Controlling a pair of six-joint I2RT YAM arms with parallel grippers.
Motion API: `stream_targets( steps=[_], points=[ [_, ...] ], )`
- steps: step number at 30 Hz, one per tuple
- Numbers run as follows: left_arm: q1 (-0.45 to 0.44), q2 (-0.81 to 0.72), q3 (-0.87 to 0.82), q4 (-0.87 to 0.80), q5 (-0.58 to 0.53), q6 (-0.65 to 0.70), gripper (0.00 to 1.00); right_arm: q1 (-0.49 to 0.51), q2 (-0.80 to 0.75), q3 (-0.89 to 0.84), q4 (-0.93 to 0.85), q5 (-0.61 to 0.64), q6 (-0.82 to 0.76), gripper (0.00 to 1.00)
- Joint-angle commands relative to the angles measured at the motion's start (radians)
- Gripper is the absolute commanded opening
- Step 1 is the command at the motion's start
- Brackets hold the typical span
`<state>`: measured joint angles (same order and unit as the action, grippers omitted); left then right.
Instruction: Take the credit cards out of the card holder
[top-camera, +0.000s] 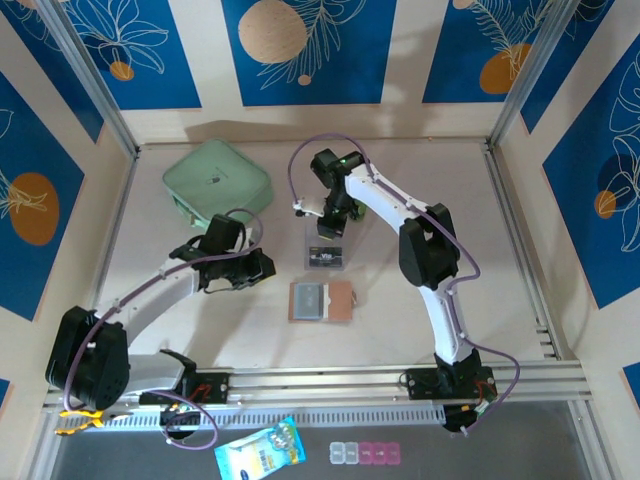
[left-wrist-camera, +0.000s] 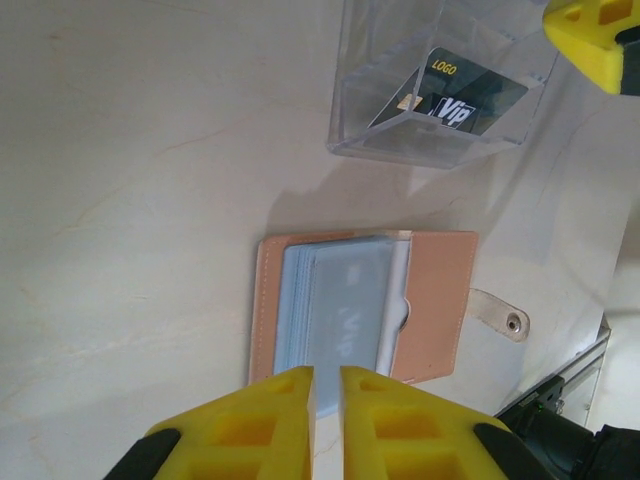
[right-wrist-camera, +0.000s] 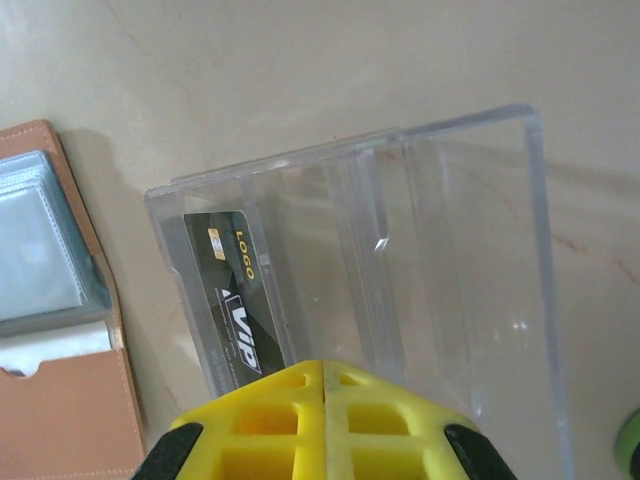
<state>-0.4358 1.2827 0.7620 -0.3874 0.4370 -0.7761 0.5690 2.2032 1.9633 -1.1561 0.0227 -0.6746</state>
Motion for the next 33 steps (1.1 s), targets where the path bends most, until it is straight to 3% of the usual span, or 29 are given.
stream_targets(
  steps=[1,20,29,33],
  points=[
    [0.012,0.017,-0.001,0.022,0.035,0.002,0.13,0.002,-0.073,-0.05,0.053,-0.024,0.131,0.0],
    [-0.084,0.117,-0.048,0.151,0.039,-0.056,0.08,0.059,-0.597,-0.803,0.606,-0.192,1.221,0.06],
    [-0.172,0.144,-0.114,0.206,-0.036,-0.088,0.06,0.127,-0.646,-0.978,0.73,-0.257,1.417,0.07],
    [-0.191,0.162,-0.14,0.233,-0.044,-0.1,0.05,0.138,-0.635,-0.999,0.74,-0.288,1.43,0.14]
  ],
)
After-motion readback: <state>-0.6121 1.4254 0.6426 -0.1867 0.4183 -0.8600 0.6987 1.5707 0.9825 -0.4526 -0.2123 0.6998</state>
